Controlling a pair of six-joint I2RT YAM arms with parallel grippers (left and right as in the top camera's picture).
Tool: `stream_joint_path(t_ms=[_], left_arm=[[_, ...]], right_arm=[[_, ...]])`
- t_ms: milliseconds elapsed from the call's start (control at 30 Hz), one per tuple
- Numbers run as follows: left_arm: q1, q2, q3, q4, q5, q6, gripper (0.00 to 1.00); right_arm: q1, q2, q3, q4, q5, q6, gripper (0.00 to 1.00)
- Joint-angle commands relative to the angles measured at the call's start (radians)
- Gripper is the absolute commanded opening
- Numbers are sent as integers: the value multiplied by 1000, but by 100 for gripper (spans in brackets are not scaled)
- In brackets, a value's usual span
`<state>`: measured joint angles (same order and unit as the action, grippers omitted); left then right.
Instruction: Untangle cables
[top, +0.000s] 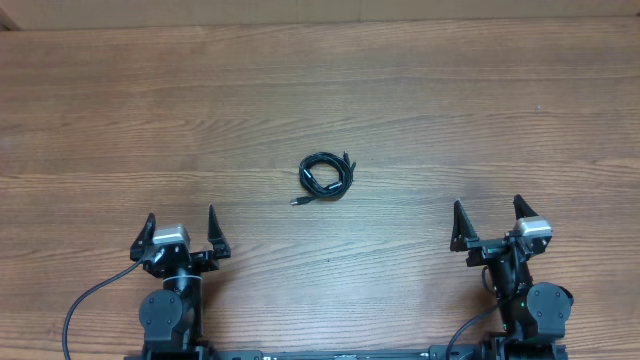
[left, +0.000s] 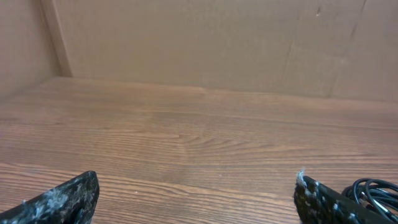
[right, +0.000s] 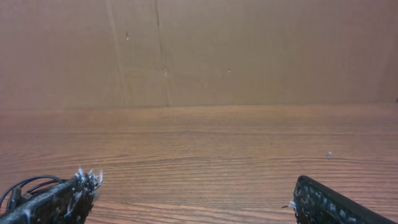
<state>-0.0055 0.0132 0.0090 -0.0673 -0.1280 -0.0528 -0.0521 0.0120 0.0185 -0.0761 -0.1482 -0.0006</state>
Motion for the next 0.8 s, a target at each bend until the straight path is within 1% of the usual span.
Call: stream_joint_path(t_ms=[0,67,133,267,333,367,433,500,567,633,700,733,767], left_arm=[[5,-9,-3,-1,45,-53,100],[5,-9,-3,4,257,-273,100],[5,-9,-3,74,364,-401,100],[5,-9,8,255,474,-401,100],[5,-8,38,307,498,-401,100],[5,-6,63,303,494,-399,100],[5,13,141,254,484,-362,100],[5,64,246,171,484,-283,100],[5,154,379,38,484,-212,100],[5,272,513,-96,489,-185,100],[5,420,659,-218,559,-153,100],[5,526,756,-289,657,-117,100],[5,597,819,-333,731,-92,100]], right_arm=[[-2,-9,-10,4,13,-5,100],[-2,-9,-10,4,13,-5,100],[-2,-9,-10,4,14,-5,100],[-2,-9,-10,4,13,-5,100],[-2,-9,-10,4,14,-5,100],[-2,-9,-10,4,13,-5,100],[-2,-9,-10,4,14,-5,100],[-2,-9,-10,4,14,-5,100],[-2,-9,-10,4,13,-5,100],[-2,-9,-10,4,13,-5,100],[-2,-9,-10,4,13,-5,100],[-2,-9,-10,4,13,-5,100],[-2,-9,-10,4,14,-5,100]])
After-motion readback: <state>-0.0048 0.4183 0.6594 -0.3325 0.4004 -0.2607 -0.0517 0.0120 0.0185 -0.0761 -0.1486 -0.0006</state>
